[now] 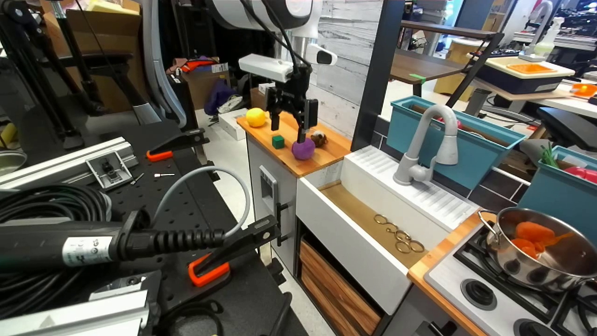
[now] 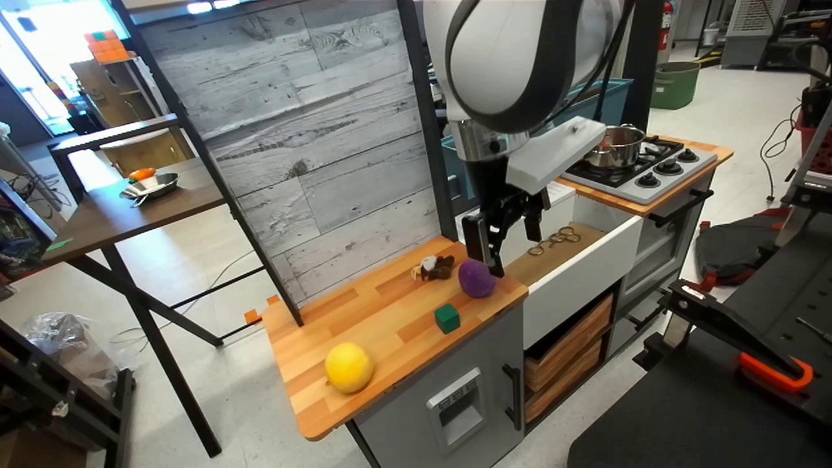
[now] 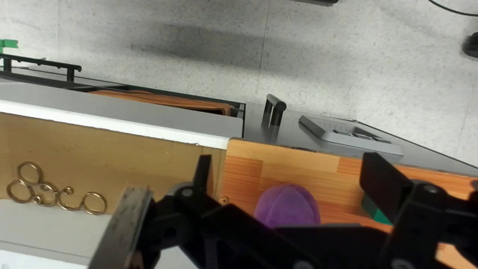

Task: Pick up the purple toy and move it slightly to the left.

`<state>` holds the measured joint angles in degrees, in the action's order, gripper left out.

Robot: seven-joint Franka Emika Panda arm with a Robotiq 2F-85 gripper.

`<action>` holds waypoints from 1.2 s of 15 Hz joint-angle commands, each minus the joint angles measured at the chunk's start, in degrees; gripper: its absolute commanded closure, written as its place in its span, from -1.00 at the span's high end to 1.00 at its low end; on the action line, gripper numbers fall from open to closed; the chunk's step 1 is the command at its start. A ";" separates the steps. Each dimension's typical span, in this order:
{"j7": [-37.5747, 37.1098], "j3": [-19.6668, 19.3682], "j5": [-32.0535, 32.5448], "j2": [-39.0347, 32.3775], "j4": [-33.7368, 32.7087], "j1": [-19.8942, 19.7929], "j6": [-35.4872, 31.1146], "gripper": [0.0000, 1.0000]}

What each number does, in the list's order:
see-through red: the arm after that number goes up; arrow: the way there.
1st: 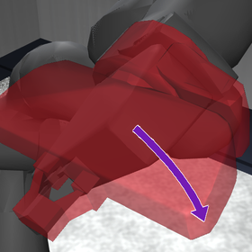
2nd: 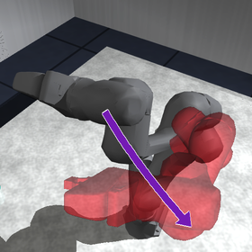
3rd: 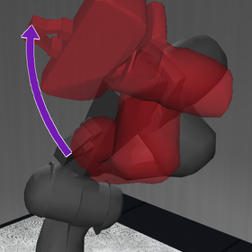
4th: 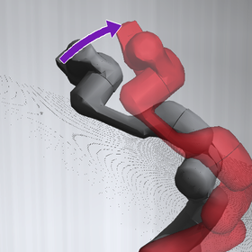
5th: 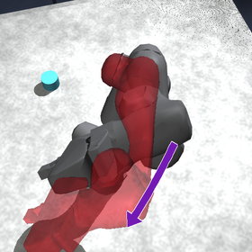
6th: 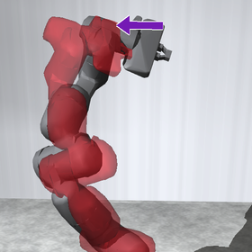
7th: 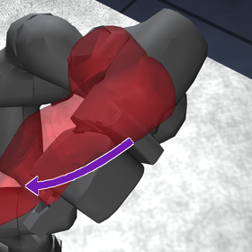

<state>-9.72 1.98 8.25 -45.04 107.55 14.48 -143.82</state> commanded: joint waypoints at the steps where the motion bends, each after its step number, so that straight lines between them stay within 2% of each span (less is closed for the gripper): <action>1: -3.00 -2.34 0.89 -7.08 -9.23 3.18 2.63 1.00; 4: -5.14 -3.79 0.85 -11.12 -14.32 4.82 2.37 1.00; 8: -6.72 -3.97 -0.23 -15.99 -21.01 5.12 3.86 1.00; 9: -7.17 -4.01 -0.34 -16.90 -22.30 5.15 4.03 0.91; 10: -7.59 -4.32 -0.12 -17.64 -23.48 5.36 4.41 0.47; 12: -7.94 -4.21 -0.35 -18.49 -25.25 5.09 5.53 0.38; 18: -8.19 -2.84 -1.26 -17.59 -27.02 4.71 7.55 -0.55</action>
<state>-17.54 -1.39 8.19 -62.62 82.71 18.71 -138.35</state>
